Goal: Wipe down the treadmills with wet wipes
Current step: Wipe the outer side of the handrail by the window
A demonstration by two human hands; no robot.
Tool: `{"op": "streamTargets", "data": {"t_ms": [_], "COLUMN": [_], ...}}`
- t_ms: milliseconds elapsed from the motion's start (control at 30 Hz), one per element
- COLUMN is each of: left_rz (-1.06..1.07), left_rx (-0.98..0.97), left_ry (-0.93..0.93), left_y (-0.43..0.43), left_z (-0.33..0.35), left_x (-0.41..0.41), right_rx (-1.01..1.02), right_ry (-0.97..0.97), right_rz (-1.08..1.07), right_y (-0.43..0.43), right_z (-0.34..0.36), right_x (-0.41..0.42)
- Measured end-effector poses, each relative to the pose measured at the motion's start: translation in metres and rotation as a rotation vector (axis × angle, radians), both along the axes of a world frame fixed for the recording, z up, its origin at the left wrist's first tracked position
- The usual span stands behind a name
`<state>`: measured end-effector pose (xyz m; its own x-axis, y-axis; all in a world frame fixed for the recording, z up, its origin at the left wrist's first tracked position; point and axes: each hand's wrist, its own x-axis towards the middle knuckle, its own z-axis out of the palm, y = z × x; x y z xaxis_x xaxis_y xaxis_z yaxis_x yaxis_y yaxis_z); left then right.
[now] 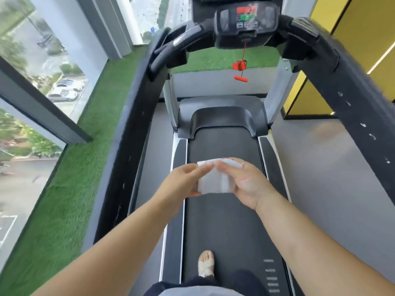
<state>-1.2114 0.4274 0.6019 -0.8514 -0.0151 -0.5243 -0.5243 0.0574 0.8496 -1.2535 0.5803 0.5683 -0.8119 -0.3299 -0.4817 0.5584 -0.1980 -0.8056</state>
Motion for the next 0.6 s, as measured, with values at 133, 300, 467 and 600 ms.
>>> {"op": "streamTargets", "data": {"t_ms": [133, 300, 467, 600], "left_rz": [0.180, 0.187, 0.237, 0.331], "left_rx": [-0.069, -0.594, -0.403, -0.062], "left_ry": [0.041, 0.070, -0.132, -0.278], "left_y": [-0.011, -0.014, -0.016, -0.034], "left_z": [-0.011, -0.027, -0.038, -0.037], "left_x": [-0.002, 0.001, 0.021, 0.050], "right_rx": [0.206, 0.318, 0.015, 0.061], "right_ry": [0.037, 0.228, -0.050, -0.195], "right_rz": [-0.044, 0.059, 0.413, 0.331], "right_y": [-0.019, -0.047, -0.082, -0.104], "right_z": [-0.010, -0.026, -0.059, -0.092], "right_x": [-0.010, -0.003, 0.015, 0.026]}}
